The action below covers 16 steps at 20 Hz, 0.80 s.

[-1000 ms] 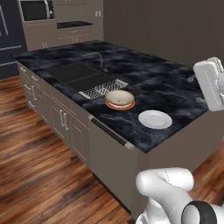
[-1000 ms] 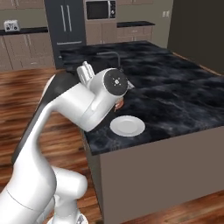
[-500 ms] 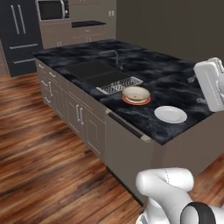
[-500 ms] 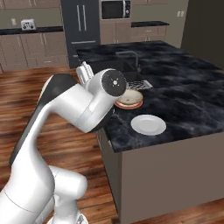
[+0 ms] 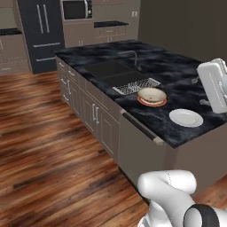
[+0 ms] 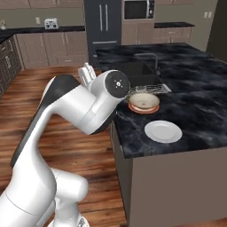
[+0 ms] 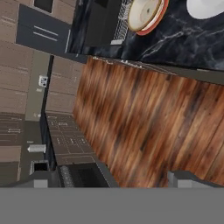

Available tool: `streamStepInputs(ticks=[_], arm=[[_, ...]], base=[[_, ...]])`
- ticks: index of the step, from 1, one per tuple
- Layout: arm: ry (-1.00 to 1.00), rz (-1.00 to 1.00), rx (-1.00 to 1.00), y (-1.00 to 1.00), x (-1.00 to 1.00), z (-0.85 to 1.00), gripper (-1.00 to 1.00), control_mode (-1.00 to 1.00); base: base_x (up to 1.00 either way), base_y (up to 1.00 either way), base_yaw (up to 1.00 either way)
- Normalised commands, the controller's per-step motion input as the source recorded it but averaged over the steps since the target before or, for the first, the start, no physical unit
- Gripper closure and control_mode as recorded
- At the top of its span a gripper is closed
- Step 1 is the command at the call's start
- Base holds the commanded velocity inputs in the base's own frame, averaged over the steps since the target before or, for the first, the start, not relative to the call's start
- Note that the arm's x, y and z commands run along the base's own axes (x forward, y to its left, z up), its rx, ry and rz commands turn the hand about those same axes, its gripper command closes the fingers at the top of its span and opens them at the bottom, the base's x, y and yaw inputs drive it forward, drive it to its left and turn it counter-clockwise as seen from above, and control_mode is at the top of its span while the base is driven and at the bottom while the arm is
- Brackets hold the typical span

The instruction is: Move the bowls from the cabinet to the plates on the dining table.

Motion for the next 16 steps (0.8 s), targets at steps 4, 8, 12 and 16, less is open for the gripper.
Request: streamStepInputs(ticks=[4,8,12,16], arm=[[0.0,0.0,0.0,0.0,0.0,0.0,-1.0,1.0],[0.0,0.0,0.0,0.0,0.0,0.0,-1.0,1.0],[0.0,0.0,0.0,0.0,0.0,0.0,-1.0,1.0],[0.0,0.0,0.0,0.0,0.0,0.0,-1.0,1.0]], base=[[0.0,0.0,0.25],[0.0,0.0,0.25],[0.0,0.0,0.25],[-0.05,0.0,0.25]])
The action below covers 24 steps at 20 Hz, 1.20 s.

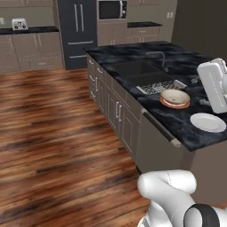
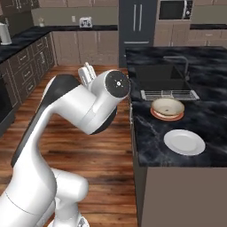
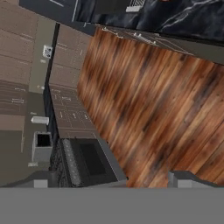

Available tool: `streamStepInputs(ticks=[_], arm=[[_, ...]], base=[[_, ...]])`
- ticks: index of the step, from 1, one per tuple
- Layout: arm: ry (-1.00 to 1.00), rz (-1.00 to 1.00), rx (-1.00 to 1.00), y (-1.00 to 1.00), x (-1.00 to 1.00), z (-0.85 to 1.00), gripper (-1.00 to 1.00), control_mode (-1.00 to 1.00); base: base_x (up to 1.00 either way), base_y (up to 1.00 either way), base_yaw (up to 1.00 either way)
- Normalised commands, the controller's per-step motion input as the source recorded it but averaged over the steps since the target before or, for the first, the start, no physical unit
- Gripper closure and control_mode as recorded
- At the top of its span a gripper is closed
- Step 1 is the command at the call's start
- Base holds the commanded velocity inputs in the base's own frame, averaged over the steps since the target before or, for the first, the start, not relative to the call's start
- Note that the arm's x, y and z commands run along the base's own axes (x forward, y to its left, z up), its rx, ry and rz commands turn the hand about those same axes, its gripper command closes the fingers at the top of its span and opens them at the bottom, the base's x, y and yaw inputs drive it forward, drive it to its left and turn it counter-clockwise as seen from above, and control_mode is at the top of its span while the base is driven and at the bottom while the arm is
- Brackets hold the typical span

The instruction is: Move the bowls from the cabinet to the plates on the dining table.

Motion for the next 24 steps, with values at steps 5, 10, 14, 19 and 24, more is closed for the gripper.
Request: streamStepInputs(ticks=[5,10,14,19,24], arm=[[0.0,0.0,0.0,0.0,0.0,0.0,-1.0,1.0],[0.0,0.0,0.0,0.0,0.0,0.0,-1.0,1.0],[0.0,0.0,0.0,0.0,0.0,0.0,-1.0,1.0],[0.0,0.0,0.0,0.0,0.0,0.0,-1.0,1.0],[0.0,0.0,0.0,0.0,0.0,0.0,-1.0,1.0]], base=[[-0.09,0.0,0.24],[-0.07,0.0,0.24],[-0.08,0.0,0.24],[-0.12,-0.02,0.21],[-0.19,-0.02,0.2]])
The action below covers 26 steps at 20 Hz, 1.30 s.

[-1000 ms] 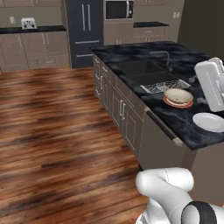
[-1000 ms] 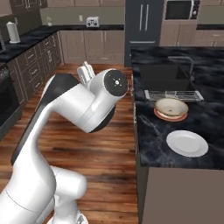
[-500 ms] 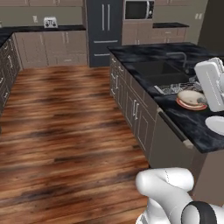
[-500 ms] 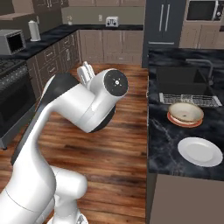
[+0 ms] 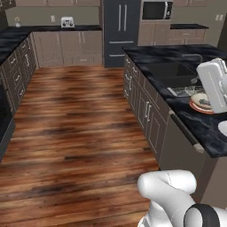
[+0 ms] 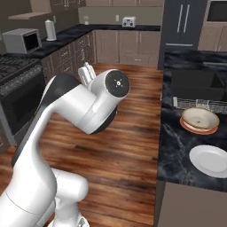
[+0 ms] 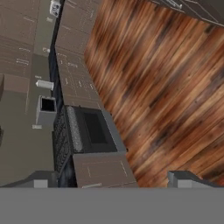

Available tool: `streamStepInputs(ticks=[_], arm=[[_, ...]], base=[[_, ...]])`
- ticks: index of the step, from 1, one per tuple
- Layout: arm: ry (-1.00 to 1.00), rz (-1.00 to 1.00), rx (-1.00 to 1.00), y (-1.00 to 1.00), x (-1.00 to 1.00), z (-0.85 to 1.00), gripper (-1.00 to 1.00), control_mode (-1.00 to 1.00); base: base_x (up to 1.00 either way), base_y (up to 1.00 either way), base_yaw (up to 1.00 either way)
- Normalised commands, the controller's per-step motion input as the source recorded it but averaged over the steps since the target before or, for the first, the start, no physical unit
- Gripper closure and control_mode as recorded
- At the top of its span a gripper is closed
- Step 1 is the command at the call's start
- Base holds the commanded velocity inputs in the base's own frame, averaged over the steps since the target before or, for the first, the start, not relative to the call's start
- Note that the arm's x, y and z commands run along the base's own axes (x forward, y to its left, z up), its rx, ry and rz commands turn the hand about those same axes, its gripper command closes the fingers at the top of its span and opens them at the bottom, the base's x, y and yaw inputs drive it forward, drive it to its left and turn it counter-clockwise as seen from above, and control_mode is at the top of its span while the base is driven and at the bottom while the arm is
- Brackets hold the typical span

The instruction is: Move the bowls from the cabinet to the plates on the dining table.

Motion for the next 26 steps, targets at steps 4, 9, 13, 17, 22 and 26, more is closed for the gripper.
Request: streamStepInputs(ticks=[4,9,13,17,22,26], arm=[[0.0,0.0,0.0,0.0,0.0,0.0,-1.0,1.0],[0.0,0.0,0.0,0.0,0.0,0.0,-1.0,1.0],[0.0,0.0,0.0,0.0,0.0,0.0,-1.0,1.0],[0.0,0.0,0.0,0.0,0.0,0.0,-1.0,1.0],[0.0,0.0,0.0,0.0,0.0,0.0,-1.0,1.0],[0.0,0.0,0.0,0.0,0.0,0.0,-1.0,1.0]], base=[[-0.23,-0.06,0.18],[-0.12,0.0,0.19],[-0.19,0.0,0.18],[-0.15,-0.03,0.19],[0.0,0.0,0.24],[0.0,0.0,0.24]])
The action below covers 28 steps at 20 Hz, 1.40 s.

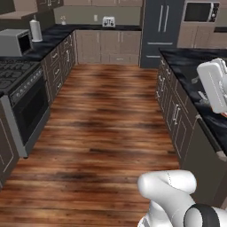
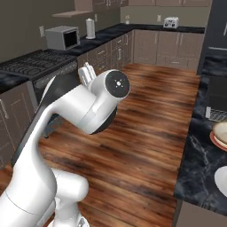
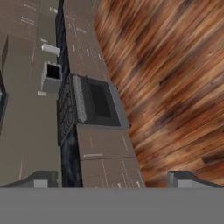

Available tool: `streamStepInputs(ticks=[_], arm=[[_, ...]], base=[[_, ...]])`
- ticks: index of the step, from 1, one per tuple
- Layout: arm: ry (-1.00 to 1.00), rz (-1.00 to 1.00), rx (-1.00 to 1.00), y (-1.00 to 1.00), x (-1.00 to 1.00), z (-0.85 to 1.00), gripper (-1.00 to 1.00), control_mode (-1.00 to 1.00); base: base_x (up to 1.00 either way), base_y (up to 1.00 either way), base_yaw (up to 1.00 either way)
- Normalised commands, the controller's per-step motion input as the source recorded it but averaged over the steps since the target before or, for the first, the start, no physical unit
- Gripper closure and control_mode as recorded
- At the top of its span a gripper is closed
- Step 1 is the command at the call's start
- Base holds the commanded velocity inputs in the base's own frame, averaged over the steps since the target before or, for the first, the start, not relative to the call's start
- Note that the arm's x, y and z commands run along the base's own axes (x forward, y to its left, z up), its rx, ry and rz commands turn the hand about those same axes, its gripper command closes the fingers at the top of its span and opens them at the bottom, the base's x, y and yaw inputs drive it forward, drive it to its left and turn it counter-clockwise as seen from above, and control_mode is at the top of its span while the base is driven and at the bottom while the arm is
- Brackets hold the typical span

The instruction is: Move the bowls from the cabinet to the plates on the dining table.

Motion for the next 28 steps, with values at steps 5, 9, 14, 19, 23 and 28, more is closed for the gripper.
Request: streamStepInputs(ticks=[5,9,14,19,23,28], arm=[[0.0,0.0,0.0,0.0,0.0,0.0,-1.0,1.0],[0.0,0.0,0.0,0.0,0.0,0.0,-1.0,1.0],[0.0,0.0,0.0,0.0,0.0,0.0,-1.0,1.0],[0.0,0.0,0.0,0.0,0.0,0.0,-1.0,1.0],[0.0,0.0,0.0,0.0,0.0,0.0,-1.0,1.0],[0.0,0.0,0.0,0.0,0.0,0.0,-1.0,1.0]], base=[[0.0,0.0,0.24],[0.0,0.0,0.24],[0.0,0.0,0.24],[0.0,0.0,0.25],[0.0,0.0,0.25],[0.0,0.0,0.25]])
